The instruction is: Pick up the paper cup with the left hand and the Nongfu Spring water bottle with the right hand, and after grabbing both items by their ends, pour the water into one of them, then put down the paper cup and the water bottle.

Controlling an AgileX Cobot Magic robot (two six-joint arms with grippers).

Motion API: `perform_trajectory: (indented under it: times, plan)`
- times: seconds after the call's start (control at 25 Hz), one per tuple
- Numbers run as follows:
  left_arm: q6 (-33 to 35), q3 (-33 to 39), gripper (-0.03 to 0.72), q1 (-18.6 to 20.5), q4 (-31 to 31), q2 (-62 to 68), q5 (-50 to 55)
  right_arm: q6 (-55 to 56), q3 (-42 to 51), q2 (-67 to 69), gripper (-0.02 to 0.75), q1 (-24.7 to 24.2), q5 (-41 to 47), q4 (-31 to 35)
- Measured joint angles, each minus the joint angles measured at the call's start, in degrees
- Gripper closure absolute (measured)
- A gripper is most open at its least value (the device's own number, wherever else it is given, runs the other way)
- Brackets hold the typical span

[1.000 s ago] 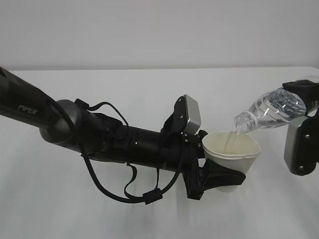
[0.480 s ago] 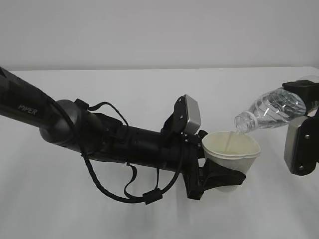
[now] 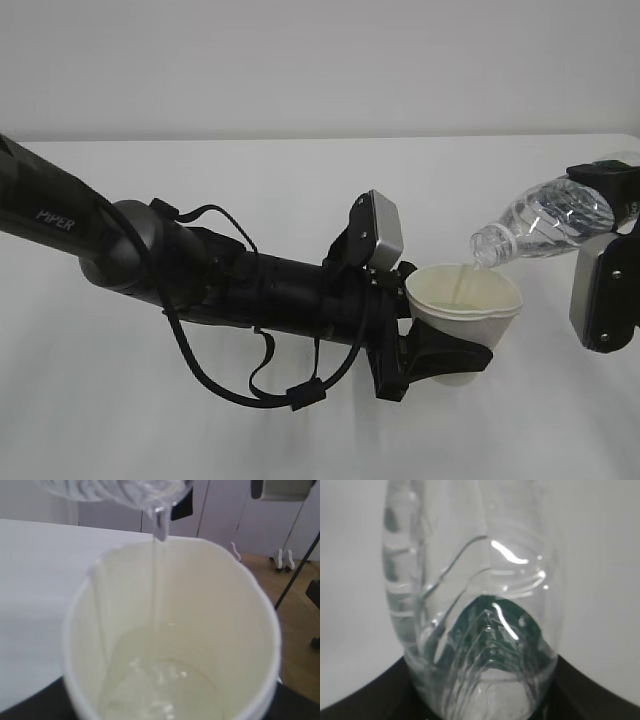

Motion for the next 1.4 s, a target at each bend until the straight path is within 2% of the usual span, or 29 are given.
perform_trajectory:
  times: [1.4]
  plan:
    - [0.00, 0.00, 0.265, 0.00, 0.21, 0.00, 0.00, 0.00, 0.00, 0.00, 0.333, 0.00, -0.09, 0.00]
